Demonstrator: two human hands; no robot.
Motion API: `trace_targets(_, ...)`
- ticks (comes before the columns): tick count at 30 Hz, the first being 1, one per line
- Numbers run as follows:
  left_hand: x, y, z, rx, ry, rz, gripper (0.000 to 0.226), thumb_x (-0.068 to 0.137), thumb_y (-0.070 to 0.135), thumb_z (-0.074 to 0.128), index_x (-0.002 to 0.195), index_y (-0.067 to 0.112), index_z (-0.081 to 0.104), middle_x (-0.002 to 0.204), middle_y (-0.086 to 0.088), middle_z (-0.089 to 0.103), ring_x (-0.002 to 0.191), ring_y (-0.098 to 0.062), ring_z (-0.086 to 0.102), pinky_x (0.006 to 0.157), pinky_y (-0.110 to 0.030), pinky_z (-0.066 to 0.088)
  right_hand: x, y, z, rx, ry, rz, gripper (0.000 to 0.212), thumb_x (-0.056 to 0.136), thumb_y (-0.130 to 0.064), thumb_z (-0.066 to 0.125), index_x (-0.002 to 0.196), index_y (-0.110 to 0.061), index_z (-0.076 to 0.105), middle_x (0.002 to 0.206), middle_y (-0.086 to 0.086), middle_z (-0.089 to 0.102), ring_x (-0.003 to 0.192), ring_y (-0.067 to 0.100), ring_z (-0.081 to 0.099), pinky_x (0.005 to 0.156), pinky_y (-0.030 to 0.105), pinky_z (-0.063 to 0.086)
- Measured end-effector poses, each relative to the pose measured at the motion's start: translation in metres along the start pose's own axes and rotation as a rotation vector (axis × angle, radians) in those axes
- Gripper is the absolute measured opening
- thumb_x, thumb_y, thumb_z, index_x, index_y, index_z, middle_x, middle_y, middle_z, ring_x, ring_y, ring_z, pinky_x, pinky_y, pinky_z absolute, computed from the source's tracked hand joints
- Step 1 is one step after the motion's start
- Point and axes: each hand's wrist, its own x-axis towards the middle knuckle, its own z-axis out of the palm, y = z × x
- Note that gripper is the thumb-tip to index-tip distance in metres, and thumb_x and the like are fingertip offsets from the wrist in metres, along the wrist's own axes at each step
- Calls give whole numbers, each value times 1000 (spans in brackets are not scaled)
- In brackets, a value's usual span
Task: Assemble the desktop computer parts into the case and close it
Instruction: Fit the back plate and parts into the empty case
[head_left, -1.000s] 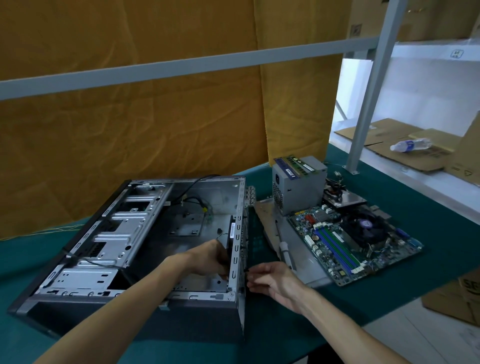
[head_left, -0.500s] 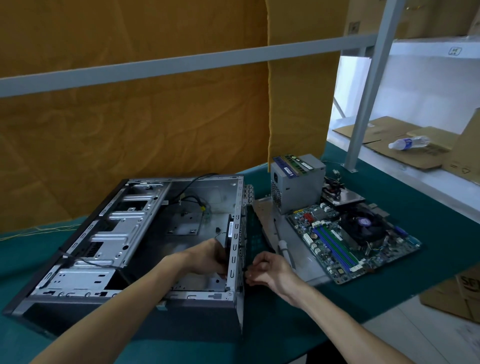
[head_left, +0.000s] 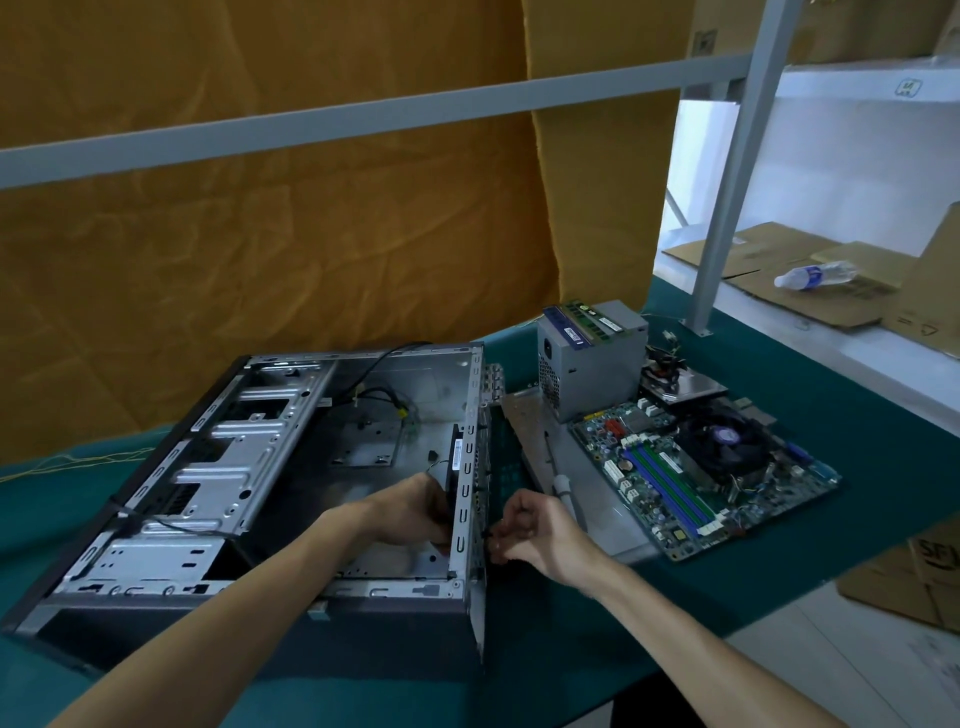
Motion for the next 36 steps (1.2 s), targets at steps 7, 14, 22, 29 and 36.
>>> trace_targets(7,5,-3,1,-18,-27,-17,24,90,1,71,76,20,72,71,11,71,65,6,65,63,-13,49,4,5,-3,-6,24,81,16,86,16,69,94,5,60,66,10,69,70,31,70,80,46,62)
trace_targets(14,9,-11,2,-8,-30,-5,40,89,3,72,61,31,69,60,19,67,60,8,62,58,-11,47,6,18,-3,27,96,65,22,81,19,72,94,4,63,87,29,70,76,29,73,75,41,63)
trace_targets(22,10,-13,2,-35,-2,19,32,87,-1,74,74,28,73,72,15,74,73,-2,69,67,-16,51,12,13,-2,-176,91,-27,30,86,23,61,93,-6,53,82,11,61,63,11,65,67,28,56)
trace_targets(29,11,-8,1,17,-22,-6,35,86,-1,75,72,30,69,67,21,71,66,7,66,63,-12,50,13,7,-4,-116,66,2,26,92,19,41,87,-6,44,71,13,40,53,12,39,51,24,37)
trace_targets(36,14,-4,1,63,-58,-45,30,86,-2,74,75,24,65,64,24,69,65,8,65,64,-12,50,18,-3,-16,-456,-163,-50,32,84,9,69,94,-8,45,74,3,57,67,16,51,67,38,47)
